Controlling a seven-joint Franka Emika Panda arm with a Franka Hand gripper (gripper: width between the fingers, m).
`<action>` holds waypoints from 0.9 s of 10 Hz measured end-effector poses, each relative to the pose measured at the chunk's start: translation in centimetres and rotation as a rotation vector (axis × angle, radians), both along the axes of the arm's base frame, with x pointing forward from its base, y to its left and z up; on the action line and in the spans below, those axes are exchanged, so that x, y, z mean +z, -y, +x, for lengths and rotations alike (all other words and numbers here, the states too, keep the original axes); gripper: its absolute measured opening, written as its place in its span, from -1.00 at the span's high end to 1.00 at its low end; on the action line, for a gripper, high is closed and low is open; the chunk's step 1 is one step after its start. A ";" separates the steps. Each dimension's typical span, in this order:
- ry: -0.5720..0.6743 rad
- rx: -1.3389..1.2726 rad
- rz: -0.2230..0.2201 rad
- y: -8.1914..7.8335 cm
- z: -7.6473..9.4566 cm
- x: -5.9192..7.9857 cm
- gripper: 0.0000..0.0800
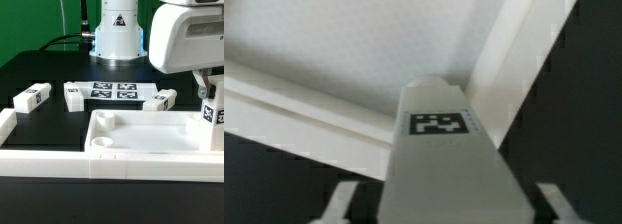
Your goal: Assemble desk
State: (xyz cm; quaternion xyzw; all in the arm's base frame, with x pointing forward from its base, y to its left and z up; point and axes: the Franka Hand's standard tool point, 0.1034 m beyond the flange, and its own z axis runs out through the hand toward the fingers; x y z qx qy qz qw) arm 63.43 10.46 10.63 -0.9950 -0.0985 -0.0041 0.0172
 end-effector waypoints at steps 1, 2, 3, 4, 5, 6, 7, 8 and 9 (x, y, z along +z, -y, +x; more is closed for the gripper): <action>-0.004 -0.093 0.010 0.1 0.0 0.0 0.28; -0.007 -0.206 0.023 0.2 0.1 0.0 0.28; -0.008 -0.267 0.025 0.2 0.1 0.0 0.28; -0.009 -0.355 0.026 0.2 0.1 0.0 0.28; -0.010 -0.421 0.027 0.3 0.1 0.0 0.28; -0.013 -0.478 0.026 0.5 0.1 0.0 0.28; -0.015 -0.540 0.023 0.8 0.1 -0.1 0.27; -0.016 -0.581 0.022 1.1 0.2 -0.1 0.27; -0.017 -0.652 0.018 1.7 0.2 -0.1 0.27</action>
Offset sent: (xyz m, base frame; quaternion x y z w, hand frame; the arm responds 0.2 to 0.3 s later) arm -0.0091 0.0002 -0.0084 0.0169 0.0008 0.2473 0.9688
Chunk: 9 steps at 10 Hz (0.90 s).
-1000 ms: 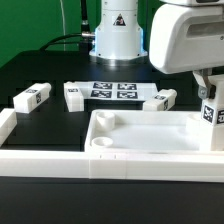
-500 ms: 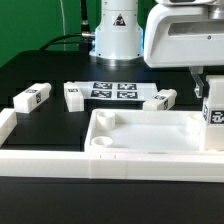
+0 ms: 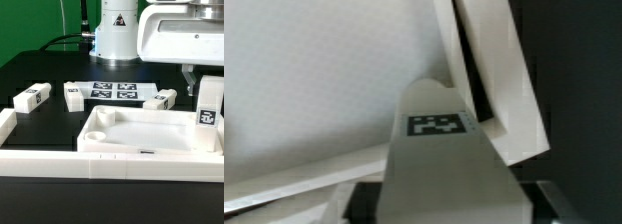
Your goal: Assemble desk
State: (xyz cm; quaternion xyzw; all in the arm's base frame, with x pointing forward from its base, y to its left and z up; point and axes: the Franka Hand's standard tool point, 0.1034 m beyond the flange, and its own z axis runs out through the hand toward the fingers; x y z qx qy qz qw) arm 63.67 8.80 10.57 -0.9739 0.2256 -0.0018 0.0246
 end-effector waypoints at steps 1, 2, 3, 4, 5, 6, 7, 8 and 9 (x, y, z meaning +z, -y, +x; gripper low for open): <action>-0.004 -0.047 -0.003 0.4 0.0 0.0 0.27; -0.010 -0.125 -0.010 1.0 -0.1 0.0 0.27; -0.013 -0.156 -0.016 1.3 -0.1 0.0 0.27; -0.012 -0.155 -0.016 1.4 -0.1 0.0 0.27; -0.012 -0.156 -0.015 1.4 -0.1 0.0 0.27; -0.010 -0.146 -0.015 1.3 0.0 0.1 -0.21; 0.003 -0.107 -0.011 1.1 -0.1 1.2 -0.53; 0.011 -0.079 -0.008 1.1 -0.6 2.3 -0.60; 0.019 -0.027 -0.007 1.3 -1.1 3.3 -0.60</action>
Offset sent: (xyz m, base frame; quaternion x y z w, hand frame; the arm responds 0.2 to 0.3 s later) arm 0.0000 0.0000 0.0000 0.0000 0.0000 0.1296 0.9916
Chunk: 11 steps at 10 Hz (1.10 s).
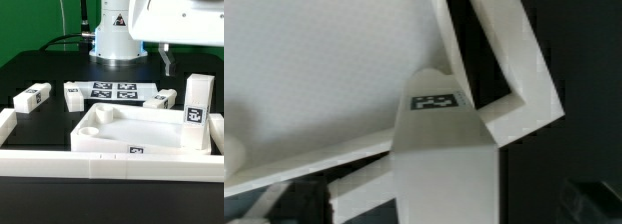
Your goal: Assemble desk
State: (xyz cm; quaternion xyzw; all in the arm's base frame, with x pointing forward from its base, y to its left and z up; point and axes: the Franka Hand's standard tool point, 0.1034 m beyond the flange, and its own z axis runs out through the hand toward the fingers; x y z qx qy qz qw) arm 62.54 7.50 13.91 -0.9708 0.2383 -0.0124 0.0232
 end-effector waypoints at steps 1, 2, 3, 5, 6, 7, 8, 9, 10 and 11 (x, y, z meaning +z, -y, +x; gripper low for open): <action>0.008 0.065 -0.002 0.3 -1.1 1.2 -0.62; 0.005 0.059 0.000 0.3 -1.3 1.1 -0.62; 0.002 0.059 -0.001 0.3 -1.3 0.9 -0.62; 0.002 0.059 -0.001 0.3 -1.3 0.9 -0.62; 0.002 0.060 -0.001 0.3 -1.3 0.8 -0.62; 0.002 0.060 -0.001 0.3 -1.3 0.8 -0.62; 0.001 0.060 -0.001 0.3 -1.3 0.8 -0.62; 0.001 0.062 -0.001 0.3 -1.4 0.9 -0.62; -0.003 0.077 -0.001 0.5 -2.0 1.0 -0.62; -0.008 0.093 0.004 1.2 -3.1 1.4 -0.62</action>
Offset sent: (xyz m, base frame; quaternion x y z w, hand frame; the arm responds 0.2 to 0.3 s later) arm 0.0000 0.0000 0.0000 0.0000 0.0000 0.0000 1.0000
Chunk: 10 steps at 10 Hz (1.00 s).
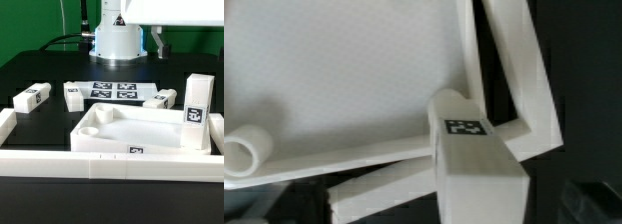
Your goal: Assemble desk
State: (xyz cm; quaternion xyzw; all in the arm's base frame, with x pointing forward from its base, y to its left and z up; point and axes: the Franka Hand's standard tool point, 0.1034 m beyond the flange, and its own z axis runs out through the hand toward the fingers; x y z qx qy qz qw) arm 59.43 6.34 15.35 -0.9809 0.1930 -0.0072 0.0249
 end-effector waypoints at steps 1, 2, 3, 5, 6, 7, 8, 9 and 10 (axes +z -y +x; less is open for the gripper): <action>0.005 0.019 0.004 0.7 -1.3 0.2 -0.62; 0.003 0.019 0.002 1.3 -2.7 -0.1 -0.62; -0.008 0.014 0.000 1.6 -3.4 -0.4 -0.62; -0.009 0.010 0.006 1.7 -3.3 -0.5 -0.62; -0.009 0.011 0.006 1.7 -3.3 -0.5 -0.62; -0.011 0.009 0.006 1.8 -3.4 -0.6 -0.62; 0.001 -0.016 0.016 2.6 -3.9 -1.5 -0.62; -0.007 -0.039 0.013 3.6 -5.4 -2.9 -0.62; -0.020 -0.079 0.027 4.1 -6.6 -4.1 -0.62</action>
Offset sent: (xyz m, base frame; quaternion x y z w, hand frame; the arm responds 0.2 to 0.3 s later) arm 0.0035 -0.0114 -0.0018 0.0346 -0.0030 0.0116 0.9993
